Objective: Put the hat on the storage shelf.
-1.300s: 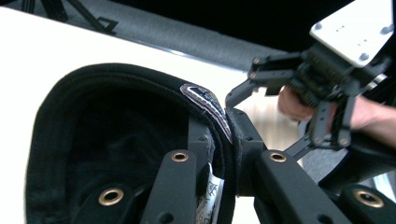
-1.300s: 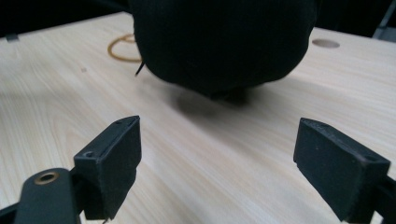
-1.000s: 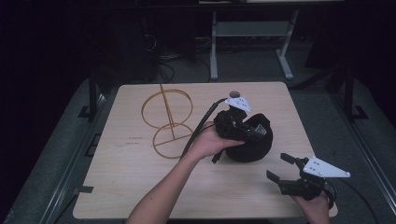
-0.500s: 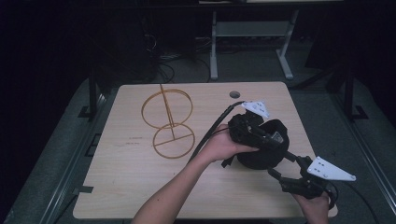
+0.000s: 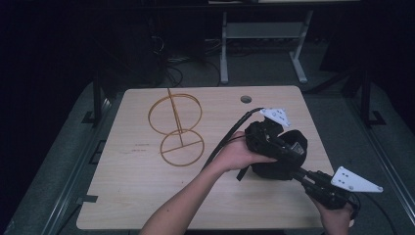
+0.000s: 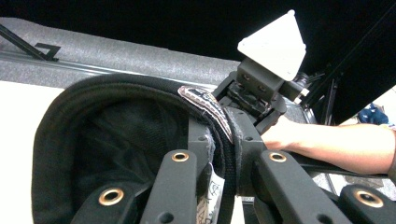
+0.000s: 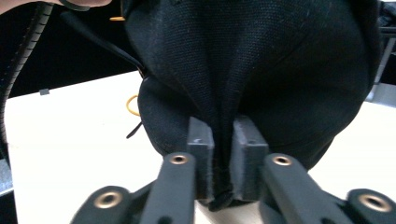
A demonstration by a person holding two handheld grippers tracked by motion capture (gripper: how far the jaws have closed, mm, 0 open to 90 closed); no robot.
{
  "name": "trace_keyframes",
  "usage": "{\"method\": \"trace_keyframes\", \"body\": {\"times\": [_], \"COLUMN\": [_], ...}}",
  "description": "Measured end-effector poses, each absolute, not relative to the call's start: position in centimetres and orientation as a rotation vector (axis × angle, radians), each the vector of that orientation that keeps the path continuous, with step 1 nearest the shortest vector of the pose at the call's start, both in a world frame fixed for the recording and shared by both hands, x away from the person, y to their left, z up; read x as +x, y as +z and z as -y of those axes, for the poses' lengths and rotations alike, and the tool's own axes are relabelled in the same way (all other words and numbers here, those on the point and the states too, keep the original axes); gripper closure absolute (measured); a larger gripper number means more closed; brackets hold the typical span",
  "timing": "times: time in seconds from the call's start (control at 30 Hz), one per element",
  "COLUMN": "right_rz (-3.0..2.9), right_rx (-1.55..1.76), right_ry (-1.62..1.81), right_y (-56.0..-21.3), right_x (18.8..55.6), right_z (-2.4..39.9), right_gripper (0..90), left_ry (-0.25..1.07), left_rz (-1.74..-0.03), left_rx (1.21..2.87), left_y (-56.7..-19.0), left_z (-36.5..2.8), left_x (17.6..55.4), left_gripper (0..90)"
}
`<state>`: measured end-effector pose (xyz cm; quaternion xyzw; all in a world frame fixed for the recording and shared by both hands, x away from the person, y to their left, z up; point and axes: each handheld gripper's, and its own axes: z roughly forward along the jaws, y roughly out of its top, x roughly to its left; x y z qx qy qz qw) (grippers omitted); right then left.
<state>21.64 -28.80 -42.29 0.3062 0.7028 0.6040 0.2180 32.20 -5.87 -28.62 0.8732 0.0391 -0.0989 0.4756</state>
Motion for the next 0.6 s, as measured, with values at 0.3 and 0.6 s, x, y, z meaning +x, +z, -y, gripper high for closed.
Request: {"method": "trace_keyframes", "body": {"times": [0.3, 0.6], "right_rz": [-1.990, -2.015], "right_rx": [0.856, 0.875], "right_ry": [1.666, 1.660], "right_y": [-41.6, -41.1], "right_x": [21.6, 21.7], "right_z": [28.8, 28.7], "right_gripper": [84.7, 85.3], "left_ry": [-0.228, -0.071], "left_rz": [-0.129, -0.149], "left_rx": [2.127, 2.189], "left_y": [-28.9, -28.3], "left_z": [4.7, 3.2], "left_x": [32.4, 32.0], "left_gripper": [78.8, 60.0]}}
